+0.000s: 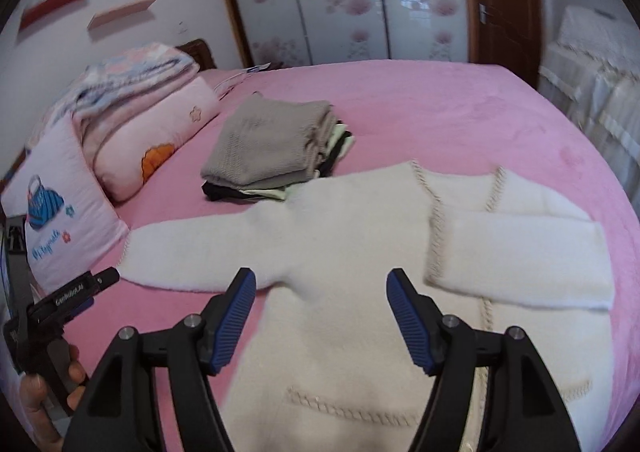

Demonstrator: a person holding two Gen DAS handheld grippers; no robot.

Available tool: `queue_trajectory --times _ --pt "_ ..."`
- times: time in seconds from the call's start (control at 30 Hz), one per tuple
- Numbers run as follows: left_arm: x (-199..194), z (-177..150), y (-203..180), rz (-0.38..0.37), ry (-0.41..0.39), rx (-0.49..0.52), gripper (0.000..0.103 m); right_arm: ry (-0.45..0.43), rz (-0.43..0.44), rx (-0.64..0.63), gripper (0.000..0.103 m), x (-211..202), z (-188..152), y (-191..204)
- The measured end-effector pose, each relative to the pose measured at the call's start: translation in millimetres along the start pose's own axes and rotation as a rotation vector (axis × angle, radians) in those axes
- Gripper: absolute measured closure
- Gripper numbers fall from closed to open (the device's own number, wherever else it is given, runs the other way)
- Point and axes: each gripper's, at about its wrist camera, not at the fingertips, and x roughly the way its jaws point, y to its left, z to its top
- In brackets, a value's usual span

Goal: Fold large clothes
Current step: 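Grasp the other sleeve cuff with the left tool, then fold the sleeve across the cardigan front with the left tool, release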

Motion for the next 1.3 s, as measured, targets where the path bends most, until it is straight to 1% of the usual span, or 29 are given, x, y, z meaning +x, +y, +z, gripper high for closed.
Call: queue_trajectory --times 0.1,0.2,0.27,0.33,0.37,0.5,0.57,0.6,0.63,0.67,0.7,0.73,0.77,0.83,0.9,0.97,1.0,1.07,1.13,1.2,1.3 --pt "42.7 8.9 24.3 -0.003 0.036 -0.083 0.023 0.02 -0.023 -0.086 0.035 35.2 1.7 28.9" --pt "88.2 12.9 45.7 -0.007 0.091 -0.165 0.023 0.052 -0.008 -0.137 0.035 71.9 -0.5 49.2" --pt "118.3 13.7 57.7 -0.035 0.144 -0.215 0.023 0.076 -0.01 -0.159 0.035 94.7 -1.4 59.0" --pt "143.0 13.6 65.3 -0.076 0.193 -0.243 0.023 0.103 -0.019 -0.166 0.035 115.5 -3.1 63.7" --pt "149.3 13.9 65.1 -0.081 0.197 -0.234 0.023 0.117 -0.02 -0.161 0.035 125.2 -3.5 64.7" --pt "167.5 22.6 50.7 -0.103 0.182 -0.123 0.023 0.149 -0.005 -0.133 0.035 149.9 -5.3 62.0" --pt "172.9 28.3 42.4 -0.133 0.168 -0.094 0.023 0.161 -0.002 -0.127 0.035 161.0 -6.8 60.0" --pt "175.2 30.8 38.6 -0.155 0.155 -0.087 0.025 0.166 -0.004 -0.121 0.035 165.7 -8.0 58.3" --pt "176.9 33.6 34.4 -0.174 0.141 -0.076 0.039 0.171 -0.006 -0.116 0.035 169.3 -8.9 56.9" --pt "177.9 37.0 30.6 -0.176 0.128 -0.061 0.062 0.176 -0.007 -0.109 0.035 172.8 -9.7 54.8" --pt "178.2 39.1 26.0 -0.167 0.117 -0.045 0.074 0.181 -0.009 -0.099 0.035 175.6 -10.6 51.4" --pt "177.3 40.7 21.6 -0.167 0.105 -0.025 0.089 0.185 -0.01 -0.089 0.035 177.3 -11.7 48.0" --pt "174.1 42.5 17.5 -0.177 0.086 -0.011 0.092 0.189 -0.009 -0.08 0.035 178.0 -12.4 44.9" --pt "160.4 43.3 10.3 -0.172 0.027 0.015 0.095 0.193 -0.003 -0.062 0.035 176.9 -14.2 36.0" --pt "141.4 43.3 -3.8 -0.157 -0.039 0.067 0.095 0.184 -0.015 -0.051 0.035 173.2 -14.7 27.0" --pt "114.3 41.8 -27.9 -0.142 -0.124 0.155 0.095 0.17 -0.032 -0.041 0.035 168.7 -13.4 17.8" --pt "98.4 39.3 -41.0 -0.151 -0.161 0.2 0.095 0.161 -0.045 -0.03 0.035 164.1 -12.3 10.7" --pt "69.7 32.8 -74.6 -0.194 -0.224 0.296 0.096 0.143 -0.067 -0.007 0.035 155.0 -9.6 -3.5" --pt "45.3 21.0 -111.3 -0.24 -0.269 0.387 0.096 0.122 -0.092 0.038 0.035 141.5 -7.0 -25.1" --pt "26.4 4.1 -148.7 -0.296 -0.286 0.475 0.096 0.105 -0.112 0.088 0.035 127.4 -5.8 -50.0" --pt "15.1 -31.0 -215.0 -0.38 -0.269 0.622 0.096 0.084 -0.154 0.168 0.035 105.8 -8.6 -93.1"
